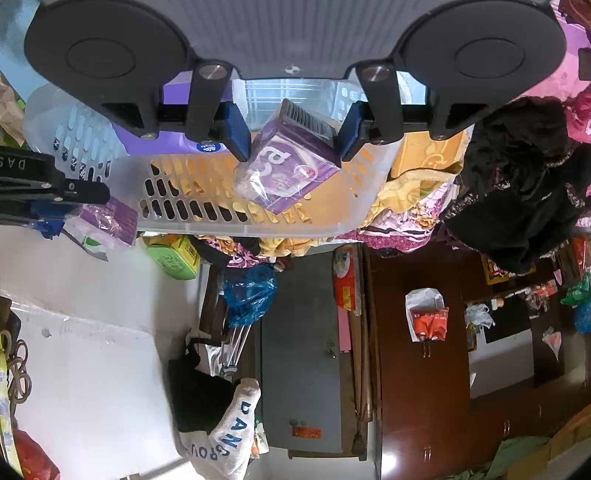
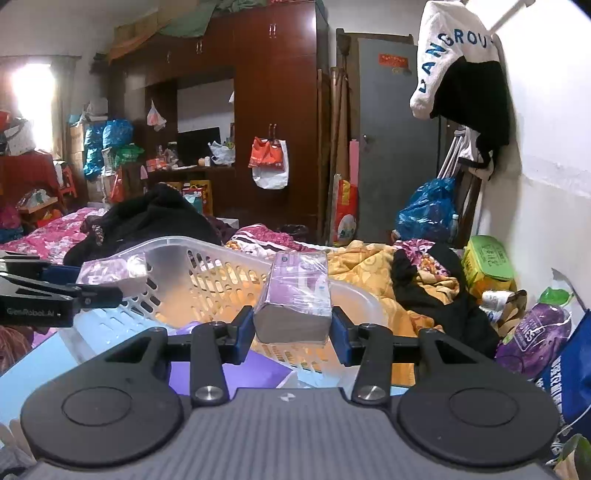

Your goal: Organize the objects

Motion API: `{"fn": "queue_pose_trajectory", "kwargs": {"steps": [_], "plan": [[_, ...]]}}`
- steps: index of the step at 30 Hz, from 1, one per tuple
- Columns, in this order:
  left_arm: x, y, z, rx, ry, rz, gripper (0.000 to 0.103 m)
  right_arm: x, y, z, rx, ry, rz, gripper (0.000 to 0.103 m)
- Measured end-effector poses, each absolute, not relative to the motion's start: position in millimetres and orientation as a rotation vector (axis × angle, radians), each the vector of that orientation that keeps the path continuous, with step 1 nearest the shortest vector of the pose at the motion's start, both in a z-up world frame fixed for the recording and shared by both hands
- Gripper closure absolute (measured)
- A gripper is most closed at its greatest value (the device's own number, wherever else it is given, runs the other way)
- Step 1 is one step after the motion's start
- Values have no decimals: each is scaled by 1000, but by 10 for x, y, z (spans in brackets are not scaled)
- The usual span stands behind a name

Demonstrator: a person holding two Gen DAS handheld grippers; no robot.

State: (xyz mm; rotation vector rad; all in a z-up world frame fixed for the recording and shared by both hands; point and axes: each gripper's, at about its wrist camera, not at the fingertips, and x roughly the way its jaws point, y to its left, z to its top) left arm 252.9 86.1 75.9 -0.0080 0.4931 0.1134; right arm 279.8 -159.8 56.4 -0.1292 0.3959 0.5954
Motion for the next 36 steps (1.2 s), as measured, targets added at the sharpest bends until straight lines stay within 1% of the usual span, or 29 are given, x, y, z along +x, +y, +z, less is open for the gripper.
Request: {"fn": "queue_pose_trajectory", "kwargs": {"steps": [3, 4, 5, 6, 7, 11, 17, 23, 27, 28, 30, 31, 34, 36], "plan": [[2534, 853, 730, 0, 510, 90, 46, 2790, -1590, 541, -129, 406, 589, 55], [2546, 824, 710, 13, 512, 90, 41, 2794, -1604, 549, -116, 408, 586, 51], [2542, 794, 690, 38, 508, 103, 35, 2792, -1622, 562, -96, 409, 582, 32], [2553, 777, 680, 54, 501, 116, 16, 2775, -1644, 576, -76, 405, 575, 18], [2523, 777, 671, 58, 484, 118, 4, 2746, -1662, 597, -65, 386, 564, 0], [2263, 782, 688, 33, 418, 109, 4, 2464, -1763, 660, -96, 310, 554, 0], [1494, 750, 682, 40, 311, 99, 4, 1852, -2075, 483, -20, 306, 660, 0], [643, 755, 253, 22, 280, 64, 4, 1176, -2146, -27, 48, 330, 805, 0], [476, 845, 6, 7, 312, 76, 5, 997, -1946, -252, 54, 334, 864, 0], [468, 889, -26, -14, 311, 75, 5, 986, -1884, -273, 40, 329, 869, 1], [486, 986, -62, -48, 311, 54, 8, 970, -1759, -304, 23, 322, 869, 7], [495, 1021, -83, -57, 315, 49, 11, 959, -1712, -328, 34, 327, 875, 12], [543, 1056, -116, -65, 314, 46, 15, 925, -1579, -395, 19, 351, 903, 24], [550, 1067, -143, -74, 311, 41, 17, 894, -1498, -434, 7, 350, 899, 26]]}}
